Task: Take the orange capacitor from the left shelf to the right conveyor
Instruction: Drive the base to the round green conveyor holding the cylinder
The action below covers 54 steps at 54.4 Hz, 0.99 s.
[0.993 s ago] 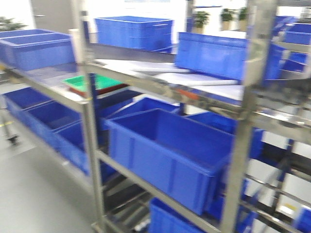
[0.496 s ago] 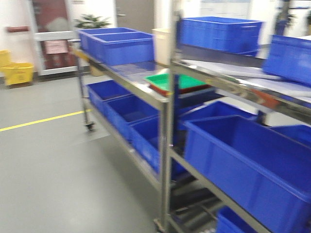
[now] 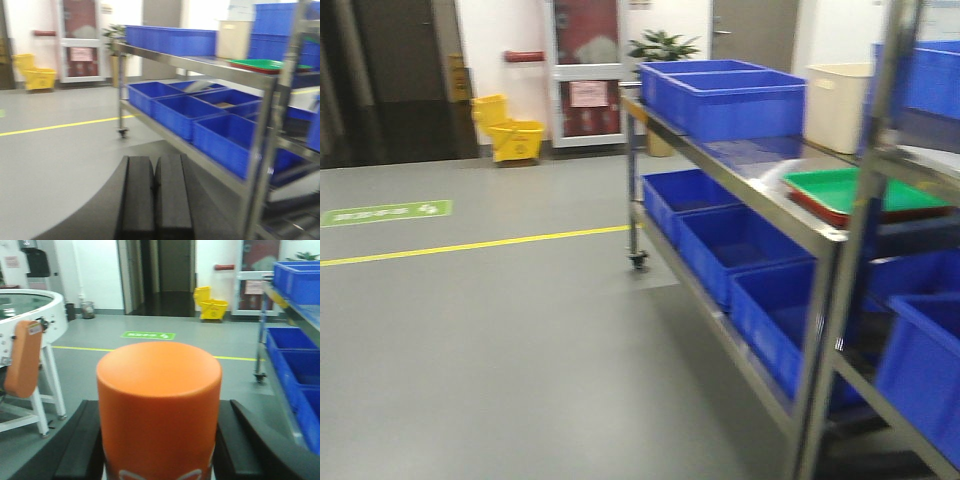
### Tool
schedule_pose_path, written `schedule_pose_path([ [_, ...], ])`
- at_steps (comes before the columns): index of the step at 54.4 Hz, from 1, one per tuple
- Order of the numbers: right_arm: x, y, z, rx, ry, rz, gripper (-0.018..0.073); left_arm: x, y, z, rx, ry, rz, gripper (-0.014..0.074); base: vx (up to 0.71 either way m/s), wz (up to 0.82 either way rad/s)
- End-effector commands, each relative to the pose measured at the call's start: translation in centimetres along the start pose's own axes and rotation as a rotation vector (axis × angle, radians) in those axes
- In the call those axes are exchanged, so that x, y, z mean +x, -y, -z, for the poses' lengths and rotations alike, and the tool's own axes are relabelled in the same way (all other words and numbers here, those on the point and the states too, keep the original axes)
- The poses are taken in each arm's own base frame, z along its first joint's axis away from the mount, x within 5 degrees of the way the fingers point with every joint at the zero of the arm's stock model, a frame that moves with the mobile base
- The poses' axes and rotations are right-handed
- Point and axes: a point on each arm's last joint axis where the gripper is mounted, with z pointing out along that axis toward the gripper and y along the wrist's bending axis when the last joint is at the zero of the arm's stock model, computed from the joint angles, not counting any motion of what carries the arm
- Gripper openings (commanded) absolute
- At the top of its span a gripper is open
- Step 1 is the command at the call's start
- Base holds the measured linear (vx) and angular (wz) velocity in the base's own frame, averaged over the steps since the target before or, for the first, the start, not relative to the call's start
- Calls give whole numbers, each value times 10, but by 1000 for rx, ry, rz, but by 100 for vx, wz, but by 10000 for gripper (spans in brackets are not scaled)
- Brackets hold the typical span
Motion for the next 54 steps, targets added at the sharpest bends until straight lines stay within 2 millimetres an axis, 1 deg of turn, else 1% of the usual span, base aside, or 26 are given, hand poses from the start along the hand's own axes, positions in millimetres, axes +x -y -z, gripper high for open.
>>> schedule_pose_path([
  [1,-18,-1,2,-5,115,8,-8,-18,2,2,17,115,11,-6,20,57],
  [34,-18,-1,2,-5,115,8,-8,-18,2,2,17,115,11,-6,23,61],
  [54,-17,-1,2,-5,114,8,-8,-18,2,2,17,115,11,-6,31,45],
])
